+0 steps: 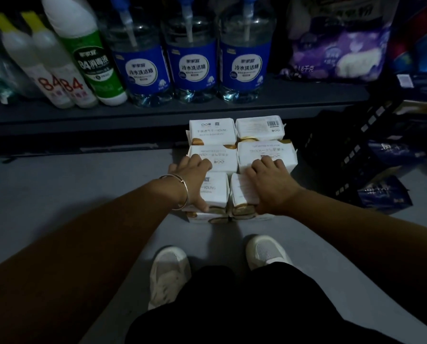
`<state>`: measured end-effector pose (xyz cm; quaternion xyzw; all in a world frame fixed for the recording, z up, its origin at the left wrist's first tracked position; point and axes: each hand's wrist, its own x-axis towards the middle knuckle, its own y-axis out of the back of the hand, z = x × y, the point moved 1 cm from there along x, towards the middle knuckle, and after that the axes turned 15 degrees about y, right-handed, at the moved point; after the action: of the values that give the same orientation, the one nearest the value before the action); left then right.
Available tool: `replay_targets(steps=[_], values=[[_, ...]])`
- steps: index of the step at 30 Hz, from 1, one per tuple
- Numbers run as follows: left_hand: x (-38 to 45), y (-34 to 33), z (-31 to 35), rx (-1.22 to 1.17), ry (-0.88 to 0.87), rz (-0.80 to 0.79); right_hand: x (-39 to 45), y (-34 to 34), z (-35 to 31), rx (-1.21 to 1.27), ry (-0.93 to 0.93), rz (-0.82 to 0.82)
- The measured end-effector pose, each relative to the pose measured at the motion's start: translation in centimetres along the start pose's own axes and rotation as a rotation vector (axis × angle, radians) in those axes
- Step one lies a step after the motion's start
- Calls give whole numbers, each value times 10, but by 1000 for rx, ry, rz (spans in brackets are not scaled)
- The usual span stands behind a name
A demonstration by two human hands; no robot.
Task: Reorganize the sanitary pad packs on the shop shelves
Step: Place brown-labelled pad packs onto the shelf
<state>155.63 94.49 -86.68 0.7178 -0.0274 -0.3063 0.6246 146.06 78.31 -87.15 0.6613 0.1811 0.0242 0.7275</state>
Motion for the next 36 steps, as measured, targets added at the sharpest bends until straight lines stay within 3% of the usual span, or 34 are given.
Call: replay_targets(steps=[4, 8, 12, 16, 22, 26, 36], values=[[0, -1, 3, 90, -6, 15, -3, 10, 13, 135, -64, -25], [2, -7, 7, 183, -14, 40, -5, 29, 34, 509, -220, -14], [3, -14, 10, 251, -42, 118, -6, 37, 46, 765, -255, -20], [2, 3, 14, 265, -48, 32, -5, 49, 52, 841, -266, -38], [-7, 89, 0, 52, 53, -291, -10, 108, 63, 941, -288, 92], [-23, 164, -11, -142, 81, -376, -15, 167, 72, 932, -284, 218], [-75, 337, -31, -199, -10, -61, -28, 341, 88, 813, -226, 436]])
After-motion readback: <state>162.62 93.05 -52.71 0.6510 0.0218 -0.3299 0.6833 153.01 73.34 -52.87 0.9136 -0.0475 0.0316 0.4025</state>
